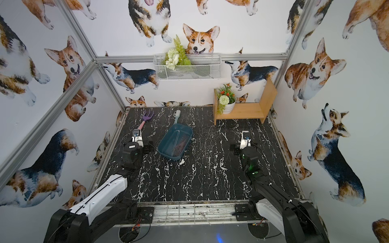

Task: Put the scattered rulers into the storage box
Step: Reset both arms

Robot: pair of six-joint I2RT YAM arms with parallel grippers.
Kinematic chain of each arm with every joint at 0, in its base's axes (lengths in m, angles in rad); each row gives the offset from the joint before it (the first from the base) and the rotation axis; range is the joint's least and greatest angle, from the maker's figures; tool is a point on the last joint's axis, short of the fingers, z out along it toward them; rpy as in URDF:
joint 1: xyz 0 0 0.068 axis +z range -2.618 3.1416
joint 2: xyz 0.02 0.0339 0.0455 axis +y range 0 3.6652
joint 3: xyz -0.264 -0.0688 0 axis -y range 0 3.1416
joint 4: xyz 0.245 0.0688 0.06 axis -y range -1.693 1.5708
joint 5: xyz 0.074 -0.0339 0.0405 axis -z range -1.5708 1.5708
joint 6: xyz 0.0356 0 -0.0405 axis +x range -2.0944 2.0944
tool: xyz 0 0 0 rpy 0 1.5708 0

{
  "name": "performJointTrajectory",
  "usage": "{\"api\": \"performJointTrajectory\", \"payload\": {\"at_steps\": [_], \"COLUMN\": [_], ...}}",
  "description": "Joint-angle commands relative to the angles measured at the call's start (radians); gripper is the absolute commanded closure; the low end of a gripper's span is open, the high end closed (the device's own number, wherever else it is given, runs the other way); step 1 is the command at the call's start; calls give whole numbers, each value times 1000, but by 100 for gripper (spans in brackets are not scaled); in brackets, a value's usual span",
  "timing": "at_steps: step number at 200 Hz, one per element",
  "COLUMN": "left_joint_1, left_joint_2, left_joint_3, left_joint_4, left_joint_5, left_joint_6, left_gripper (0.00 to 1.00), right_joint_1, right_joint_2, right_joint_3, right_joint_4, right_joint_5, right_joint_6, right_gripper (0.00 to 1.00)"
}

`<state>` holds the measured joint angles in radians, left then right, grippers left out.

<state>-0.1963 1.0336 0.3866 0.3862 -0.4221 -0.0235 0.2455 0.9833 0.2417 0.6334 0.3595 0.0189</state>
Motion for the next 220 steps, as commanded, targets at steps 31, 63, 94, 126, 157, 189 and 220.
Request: {"api": "performJointTrajectory", "payload": {"at_steps": [31, 63, 94, 126, 157, 189, 220], "left_joint_1": [61, 77, 89, 91, 120, 152, 149], "left_joint_2": [192, 322, 461, 531, 540, 535, 531], "left_joint_3": [-149, -169, -172, -186, -139, -132, -138], "left_joint_4": [492, 697, 871, 934, 868, 841, 851], "left_joint_5": [-53, 39, 76, 87, 123, 170, 166], "left_joint_6": [-26, 16, 37, 36, 21, -5, -1], "left_gripper": [0, 1, 1, 1, 0, 0, 0], "right_joint_1": [-60, -84, -94, -132, -172, -209, -215], "right_joint_2": [153, 275, 399, 386, 489, 478, 471], "right_joint_3": [-109, -138, -158, -171, -195, -118, -113], "right_joint_4": [380, 553, 725, 714, 854, 690, 671], "right_joint_5": [-2, -14, -18, -106, -195, -193, -199], "right_joint_6": [-36, -58, -84, -61, -49, -1, 4], "right_gripper": [0, 0, 0, 0, 0, 0, 0]}}
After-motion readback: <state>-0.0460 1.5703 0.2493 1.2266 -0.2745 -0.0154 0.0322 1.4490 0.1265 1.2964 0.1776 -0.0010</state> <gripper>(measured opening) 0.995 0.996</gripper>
